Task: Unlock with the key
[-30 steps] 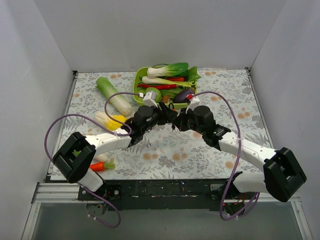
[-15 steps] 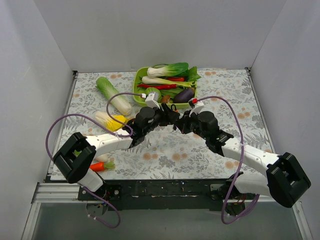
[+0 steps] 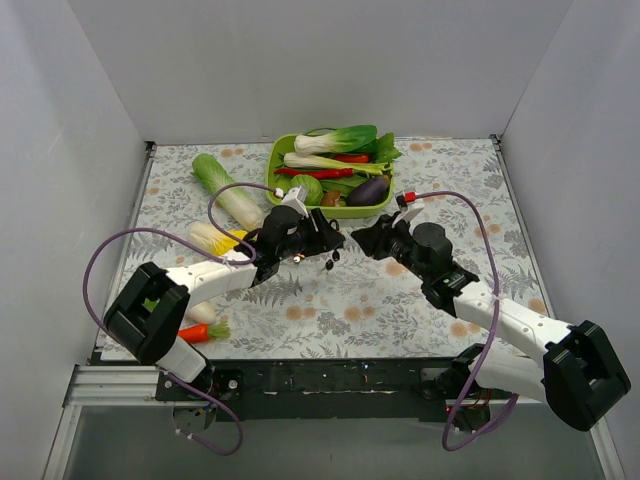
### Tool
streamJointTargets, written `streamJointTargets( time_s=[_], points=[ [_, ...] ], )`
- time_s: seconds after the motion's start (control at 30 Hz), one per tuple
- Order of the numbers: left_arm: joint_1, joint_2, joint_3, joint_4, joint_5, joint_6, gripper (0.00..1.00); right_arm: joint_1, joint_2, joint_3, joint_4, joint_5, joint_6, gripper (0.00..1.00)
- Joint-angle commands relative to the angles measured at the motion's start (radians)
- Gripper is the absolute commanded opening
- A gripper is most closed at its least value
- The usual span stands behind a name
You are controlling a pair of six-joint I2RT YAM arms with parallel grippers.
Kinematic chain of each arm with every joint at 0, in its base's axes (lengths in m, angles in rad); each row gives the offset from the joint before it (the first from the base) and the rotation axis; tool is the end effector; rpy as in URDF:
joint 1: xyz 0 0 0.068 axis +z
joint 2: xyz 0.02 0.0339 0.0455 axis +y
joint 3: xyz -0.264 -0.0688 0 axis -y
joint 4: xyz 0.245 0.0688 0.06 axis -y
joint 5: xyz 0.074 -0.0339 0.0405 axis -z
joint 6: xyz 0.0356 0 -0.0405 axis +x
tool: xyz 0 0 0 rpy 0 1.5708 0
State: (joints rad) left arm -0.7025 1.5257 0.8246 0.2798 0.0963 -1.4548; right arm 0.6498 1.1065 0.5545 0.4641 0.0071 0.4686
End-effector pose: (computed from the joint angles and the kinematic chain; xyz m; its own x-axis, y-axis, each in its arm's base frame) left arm 0.2526 -0.2183 0.2203 -0.7415 -0.6677 -0.0666 -0.2278 0.3438 -0.9110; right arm 0.2000 0.1517 0.2625 -0.3331 0.3141 -0.8890 -0.5032 0.7382 0.4493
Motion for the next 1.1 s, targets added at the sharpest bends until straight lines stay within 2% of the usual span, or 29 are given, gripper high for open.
streamJointTargets(
  time_s=[0.0, 0.2, 0.23, 0.37, 0.6, 0.87, 1.07],
  points=[
    [0.037, -0.050, 0.008, -0.028, 0.059, 0.008, 0.00, 0.030, -0.008, 0.006, -0.016, -0.088, -0.008, 0.36],
    [0.046, -0.085, -0.007, -0.018, 0.033, 0.013, 0.00, 0.088, -0.020, -0.042, -0.044, -0.099, -0.007, 0.43],
    [0.046, -0.088, -0.012, -0.016, 0.031, 0.008, 0.00, 0.093, -0.019, -0.048, -0.041, -0.096, 0.004, 0.48],
    [0.046, -0.104, -0.030, 0.009, 0.045, -0.010, 0.00, 0.100, 0.001, -0.079, 0.031, -0.088, 0.037, 0.52],
    [0.046, -0.105, -0.036, 0.022, 0.072, -0.030, 0.00, 0.103, 0.072, -0.058, 0.125, -0.052, 0.064, 0.46],
    [0.046, -0.104, -0.039, 0.024, 0.079, -0.033, 0.00, 0.122, 0.156, -0.004, 0.157, -0.081, 0.068, 0.40],
    [0.046, -0.105, -0.041, 0.027, 0.080, -0.035, 0.00, 0.143, 0.185, 0.016, 0.145, -0.044, 0.068, 0.38]
  ],
)
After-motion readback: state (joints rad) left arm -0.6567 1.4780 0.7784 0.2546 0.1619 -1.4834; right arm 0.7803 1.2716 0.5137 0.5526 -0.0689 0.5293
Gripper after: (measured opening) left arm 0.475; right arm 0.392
